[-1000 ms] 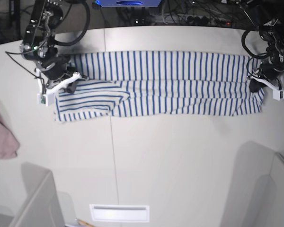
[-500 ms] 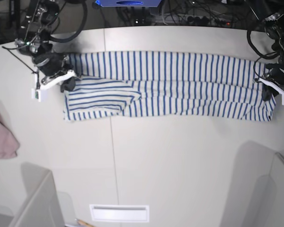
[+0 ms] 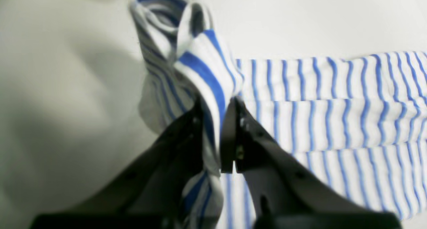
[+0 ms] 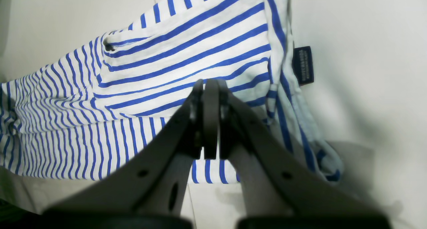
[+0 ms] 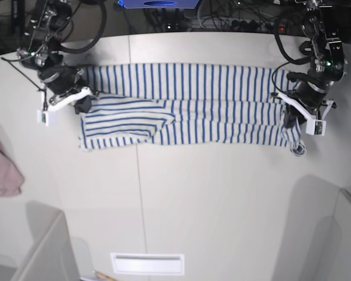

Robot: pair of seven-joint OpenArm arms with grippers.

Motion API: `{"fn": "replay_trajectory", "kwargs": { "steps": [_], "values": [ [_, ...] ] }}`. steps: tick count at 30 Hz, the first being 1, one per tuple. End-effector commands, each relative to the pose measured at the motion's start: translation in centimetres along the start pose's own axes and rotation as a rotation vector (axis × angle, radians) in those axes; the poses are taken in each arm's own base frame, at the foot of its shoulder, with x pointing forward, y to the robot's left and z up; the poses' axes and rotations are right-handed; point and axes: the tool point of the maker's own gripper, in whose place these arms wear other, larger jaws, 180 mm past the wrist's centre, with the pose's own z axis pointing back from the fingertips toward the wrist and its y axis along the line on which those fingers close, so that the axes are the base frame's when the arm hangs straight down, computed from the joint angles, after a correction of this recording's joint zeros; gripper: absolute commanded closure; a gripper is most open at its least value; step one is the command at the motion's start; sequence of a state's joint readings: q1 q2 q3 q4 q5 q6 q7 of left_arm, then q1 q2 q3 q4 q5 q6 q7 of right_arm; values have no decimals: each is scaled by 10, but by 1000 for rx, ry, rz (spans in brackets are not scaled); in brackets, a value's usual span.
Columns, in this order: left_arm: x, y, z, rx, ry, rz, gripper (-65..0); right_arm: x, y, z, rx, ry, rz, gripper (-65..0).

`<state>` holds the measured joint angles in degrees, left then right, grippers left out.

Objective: Fold the T-shirt properly
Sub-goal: 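Regrasp the strip ends with both grippers and lift slightly, then carry the strip end in the left gripper toward the right gripper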

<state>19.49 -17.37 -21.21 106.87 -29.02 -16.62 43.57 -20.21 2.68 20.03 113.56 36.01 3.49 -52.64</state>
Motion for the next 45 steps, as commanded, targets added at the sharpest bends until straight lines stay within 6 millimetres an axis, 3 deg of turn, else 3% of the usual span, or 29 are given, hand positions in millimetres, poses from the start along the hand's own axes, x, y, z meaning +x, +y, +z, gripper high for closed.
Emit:
{"fn": "replay_trajectory", "kwargs": {
  "steps": [1,8,15,24,45],
  "values": [
    [14,-11,1,-31,-46,-15,0,9,4,3,17,-34,9,0],
    [-5,-60,-12,-119,17,9,0,8,3,3,13,-30,9,0],
    [-17,-98,-18,-181,43,55,0,7,2,3,12,-28,7,0],
    [-20,-128,-20,-243,47,87,0,3,0,0,9,-16,-3,0],
    [-14,-165,-23,-326,33,105,0,2,0,-1,10,-17,-8,0]
  ]
}}
